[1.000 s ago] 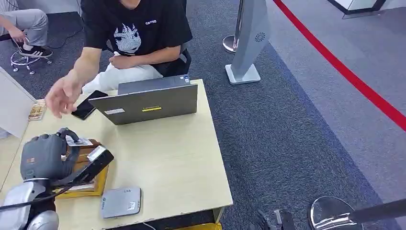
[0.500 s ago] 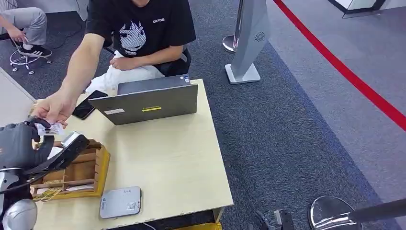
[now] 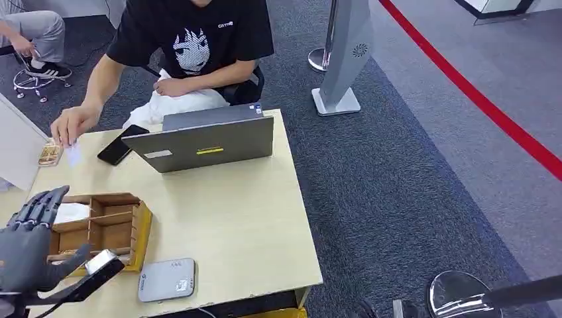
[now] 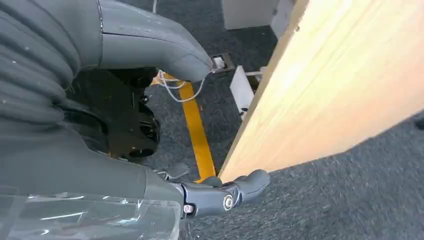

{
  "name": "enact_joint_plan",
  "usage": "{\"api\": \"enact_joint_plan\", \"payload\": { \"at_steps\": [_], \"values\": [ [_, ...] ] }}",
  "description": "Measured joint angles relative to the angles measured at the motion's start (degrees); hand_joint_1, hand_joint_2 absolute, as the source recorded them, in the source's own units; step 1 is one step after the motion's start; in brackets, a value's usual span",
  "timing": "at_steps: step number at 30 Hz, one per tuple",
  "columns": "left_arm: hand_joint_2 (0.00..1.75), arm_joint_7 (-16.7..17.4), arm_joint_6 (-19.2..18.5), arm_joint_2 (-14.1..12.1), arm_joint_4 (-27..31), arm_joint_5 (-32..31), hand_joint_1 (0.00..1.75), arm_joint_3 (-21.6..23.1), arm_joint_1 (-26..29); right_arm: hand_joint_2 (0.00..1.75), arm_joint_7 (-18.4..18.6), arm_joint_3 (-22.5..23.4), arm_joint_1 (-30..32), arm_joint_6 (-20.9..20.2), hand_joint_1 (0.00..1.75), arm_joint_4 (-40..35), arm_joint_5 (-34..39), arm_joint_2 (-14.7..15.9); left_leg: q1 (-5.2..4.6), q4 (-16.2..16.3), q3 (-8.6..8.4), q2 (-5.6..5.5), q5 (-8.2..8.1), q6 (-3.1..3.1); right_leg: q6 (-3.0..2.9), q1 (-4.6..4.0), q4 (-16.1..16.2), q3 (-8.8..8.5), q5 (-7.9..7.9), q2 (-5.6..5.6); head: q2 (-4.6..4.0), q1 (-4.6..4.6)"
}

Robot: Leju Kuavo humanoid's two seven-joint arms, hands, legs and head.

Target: Pass the card to the sensor for recognition and then transmit it.

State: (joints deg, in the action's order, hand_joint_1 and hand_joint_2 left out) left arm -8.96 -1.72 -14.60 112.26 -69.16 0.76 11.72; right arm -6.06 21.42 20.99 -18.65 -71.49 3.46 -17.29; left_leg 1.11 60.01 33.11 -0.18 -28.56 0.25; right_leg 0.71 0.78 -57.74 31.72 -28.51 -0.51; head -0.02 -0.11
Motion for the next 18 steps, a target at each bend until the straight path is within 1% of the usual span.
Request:
{"api": "enact_joint_plan", "payload": {
  "at_steps": [2, 3, 4, 7, 9, 11, 13, 15, 18],
  "values": [
    [1.75, -0.72, 3.37, -2.63, 0.33, -1.42, 0.00, 0.07, 3.83, 1.75, -0.28, 0.79, 0.15, -1.97, 0.00, -0.06, -1.25, 0.00, 0.01, 0.00, -0.01, 0.02, -0.04, -0.06, 0.00, -0.01, 0.00, 0.03, -0.02, -0.01, 0.00, 0.00],
    [1.75, -0.76, 5.40, -4.66, 0.33, -1.66, 0.00, 0.07, 6.16, 1.75, -0.52, 1.80, 0.14, -3.48, 0.00, 0.09, -2.41, 0.00, 0.01, 0.00, -0.02, 0.04, -0.05, -0.05, 0.00, 0.00, 0.00, 0.04, -0.02, -0.03, 0.00, -0.02],
    [1.75, -0.81, 6.64, -5.75, 0.33, -1.68, 0.00, 0.09, 7.81, 1.75, -0.72, 2.60, 0.13, -4.35, 0.00, 0.24, -2.89, 0.00, 0.01, 0.00, -0.02, 0.04, -0.06, -0.04, 0.01, 0.00, 0.00, 0.05, -0.03, -0.02, 0.00, -0.02],
    [1.75, -0.22, 9.76, -8.84, 0.28, -2.14, 0.00, 0.09, 12.24, 1.75, -1.18, 5.05, 0.08, -6.80, 0.00, 0.76, -1.14, 0.00, 0.04, 0.00, 0.02, -0.01, -0.06, -0.04, 0.01, -0.02, 0.00, 0.12, -0.07, 0.02, 0.00, 0.00],
    [1.75, 0.51, 11.50, -10.62, -0.09, -2.69, 0.00, 0.04, 14.21, 1.75, -1.16, 5.77, 0.09, -6.88, 0.00, 1.07, -1.16, 0.00, 0.02, 0.00, 0.02, 0.00, -0.06, -0.04, 0.01, -0.01, 0.00, 0.12, -0.07, 0.02, 0.00, -0.02],
    [1.75, 0.55, 13.92, -11.56, -0.97, -3.08, 0.00, -0.42, 15.18, 1.75, -1.40, 6.21, 0.08, -7.15, 0.00, 1.40, -0.02, 0.00, 0.03, 0.00, 0.03, -0.02, -0.06, -0.04, 0.01, -0.02, 0.00, 0.12, -0.07, 0.04, 0.00, 0.00],
    [1.75, -0.06, 15.36, -11.89, -2.27, -3.14, 0.00, -1.29, 15.27, 1.75, -1.33, 6.38, 0.03, -7.17, 0.00, 1.57, 0.92, 0.00, 0.03, 0.00, 0.02, -0.02, -0.06, -0.03, 0.01, -0.01, 0.00, 0.10, -0.06, 0.04, 0.00, 0.00],
    [1.75, -0.96, 15.67, -11.80, -3.82, -3.99, 0.00, -2.38, 14.99, 1.75, -1.18, 6.38, 0.04, -6.50, 0.00, 1.62, 0.11, 0.00, 0.03, 0.00, 0.01, -0.02, -0.06, -0.03, 0.01, -0.01, 0.00, 0.07, -0.05, 0.05, 0.00, -0.02],
    [1.75, -2.42, 15.29, -11.03, -7.09, -5.48, 0.00, -4.66, 13.09, 1.75, -1.14, 6.14, 0.05, -3.89, 0.00, 1.55, -0.13, -0.02, 0.03, 0.00, 0.01, -0.05, -0.02, -0.02, 0.02, -0.02, 0.00, -0.03, -0.02, 0.09, 0.00, 0.00]
  ]
}}
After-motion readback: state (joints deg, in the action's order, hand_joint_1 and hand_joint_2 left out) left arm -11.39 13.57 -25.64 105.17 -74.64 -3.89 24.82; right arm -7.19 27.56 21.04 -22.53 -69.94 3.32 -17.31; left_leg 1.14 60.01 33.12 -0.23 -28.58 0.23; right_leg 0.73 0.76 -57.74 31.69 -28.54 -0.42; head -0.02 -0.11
